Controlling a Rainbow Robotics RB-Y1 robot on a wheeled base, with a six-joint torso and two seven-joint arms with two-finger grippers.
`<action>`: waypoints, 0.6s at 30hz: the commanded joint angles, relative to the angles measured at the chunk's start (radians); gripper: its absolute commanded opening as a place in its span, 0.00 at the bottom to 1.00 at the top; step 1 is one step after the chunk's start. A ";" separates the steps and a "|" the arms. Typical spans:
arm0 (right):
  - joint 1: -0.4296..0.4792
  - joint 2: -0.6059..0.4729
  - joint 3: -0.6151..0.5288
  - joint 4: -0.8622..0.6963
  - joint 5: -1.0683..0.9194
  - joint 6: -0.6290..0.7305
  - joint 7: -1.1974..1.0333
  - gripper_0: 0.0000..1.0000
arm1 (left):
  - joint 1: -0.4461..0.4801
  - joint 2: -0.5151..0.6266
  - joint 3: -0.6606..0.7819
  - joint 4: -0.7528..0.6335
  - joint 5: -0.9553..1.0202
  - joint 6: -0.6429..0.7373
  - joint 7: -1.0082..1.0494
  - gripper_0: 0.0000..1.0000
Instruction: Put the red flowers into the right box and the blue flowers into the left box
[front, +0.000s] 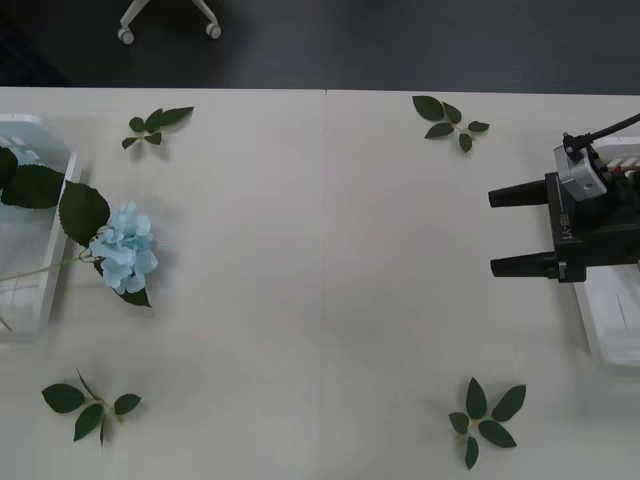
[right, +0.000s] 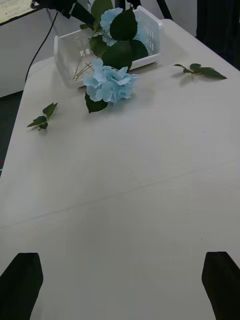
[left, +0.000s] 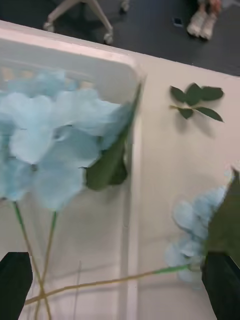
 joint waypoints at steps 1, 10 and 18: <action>-0.012 -0.028 -0.010 -0.016 -0.005 0.001 -0.007 0.94 | 0.001 0.042 0.020 -0.123 0.005 0.105 -0.040 1.00; -0.012 -0.028 -0.010 -0.016 -0.005 0.001 -0.007 0.94 | -0.030 0.044 0.009 -0.235 0.134 0.303 -0.253 1.00; -0.012 -0.028 -0.010 -0.016 -0.005 0.001 -0.007 0.94 | -0.126 0.044 -0.016 -0.235 0.226 0.477 -0.500 1.00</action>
